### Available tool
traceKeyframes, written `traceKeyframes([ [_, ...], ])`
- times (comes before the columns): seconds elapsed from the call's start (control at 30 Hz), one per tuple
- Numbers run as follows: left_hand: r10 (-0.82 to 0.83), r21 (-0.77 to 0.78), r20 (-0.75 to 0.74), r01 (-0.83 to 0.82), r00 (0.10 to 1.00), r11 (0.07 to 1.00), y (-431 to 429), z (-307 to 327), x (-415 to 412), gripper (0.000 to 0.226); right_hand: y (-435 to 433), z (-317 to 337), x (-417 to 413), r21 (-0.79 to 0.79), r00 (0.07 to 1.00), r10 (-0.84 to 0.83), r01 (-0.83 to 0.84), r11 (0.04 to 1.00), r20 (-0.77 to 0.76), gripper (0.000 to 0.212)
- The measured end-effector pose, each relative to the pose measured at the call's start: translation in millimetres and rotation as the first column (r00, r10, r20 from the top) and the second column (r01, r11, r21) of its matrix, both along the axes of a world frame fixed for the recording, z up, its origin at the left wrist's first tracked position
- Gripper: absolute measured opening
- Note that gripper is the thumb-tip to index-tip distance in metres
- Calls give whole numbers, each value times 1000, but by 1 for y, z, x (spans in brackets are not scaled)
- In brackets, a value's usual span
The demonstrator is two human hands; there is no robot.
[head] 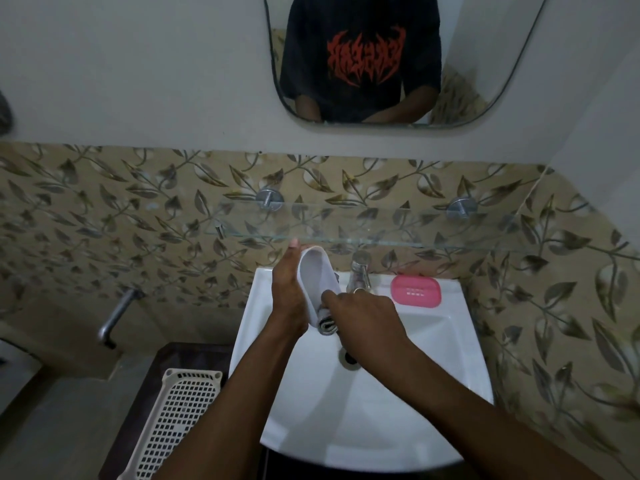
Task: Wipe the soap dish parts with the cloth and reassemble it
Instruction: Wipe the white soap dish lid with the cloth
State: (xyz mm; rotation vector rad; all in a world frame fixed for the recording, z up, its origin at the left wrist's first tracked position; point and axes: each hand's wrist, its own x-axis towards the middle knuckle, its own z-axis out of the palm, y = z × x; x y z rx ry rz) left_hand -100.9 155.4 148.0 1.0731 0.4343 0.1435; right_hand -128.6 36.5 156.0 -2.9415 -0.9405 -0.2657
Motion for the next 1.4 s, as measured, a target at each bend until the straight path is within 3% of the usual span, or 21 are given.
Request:
traceKeyframes([
  [0.07,36,-46,-1,-36,999,998,0,-3,1,46,-1,0,-2,104,989,-42,57,993,-139,27],
  [0.17,61,-100,29,-58,998,993,4,-35,13,88,-1,-2,0,283,938,-50,153,947,-342,13],
  [0.2,85,-140,18,-82,996,987,5,-41,16,90,0,-2,2,325,907,-45,197,925,-420,12],
  [0.33,111,-134,79,-100,991,986,0,-17,0,35,0,1,10,503,762,43,383,775,-647,9],
  [0.4,152,-30,86,-150,985,988,0,-24,-1,33,6,6,11,592,727,100,464,658,-680,7],
  [0.47,156,12,89,-158,984,987,1,-27,-3,31,15,11,10,647,759,105,464,605,-643,17],
  [0.6,53,12,166,-56,985,998,2,-24,-8,17,20,9,1,679,860,84,334,654,-504,50],
  [0.63,53,39,147,-59,988,998,4,-25,-7,24,18,7,0,664,874,82,299,685,-479,50],
  [0.67,41,-19,116,-39,992,999,6,-27,-8,45,16,5,0,624,886,80,254,739,-456,49],
  [0.73,-59,-330,71,79,996,941,10,-30,-11,74,10,4,1,510,928,92,114,853,-361,43],
  [0.8,-204,-506,13,182,979,843,12,-30,-18,83,2,5,4,367,974,201,-151,918,-103,36],
  [0.87,-366,-586,21,308,931,749,19,-31,-24,90,-9,7,10,109,931,357,-363,925,69,36],
  [0.93,-474,-582,72,423,878,695,30,-27,-25,98,-24,9,23,-137,848,503,-485,864,166,33],
  [1.0,-533,-494,111,512,839,703,36,-20,-21,91,-35,14,33,-286,793,585,-528,800,170,36],
  [1.1,-495,-383,18,463,869,799,29,-15,-16,68,-37,14,34,-306,817,546,-480,822,186,33],
  [1.2,-412,-352,12,390,911,851,17,-15,-11,63,-22,8,18,-202,930,338,-307,930,142,38],
  [1.27,-353,-368,2,329,935,870,13,-15,-8,68,-10,5,1,-29,988,142,-141,990,51,36],
  [1.33,-321,-365,13,304,947,880,14,-18,-5,76,-1,6,-10,192,985,-2,36,981,-171,26],
  [1.4,-329,-363,54,325,943,873,14,-21,-5,77,4,4,-17,452,926,17,168,876,-377,22],
])
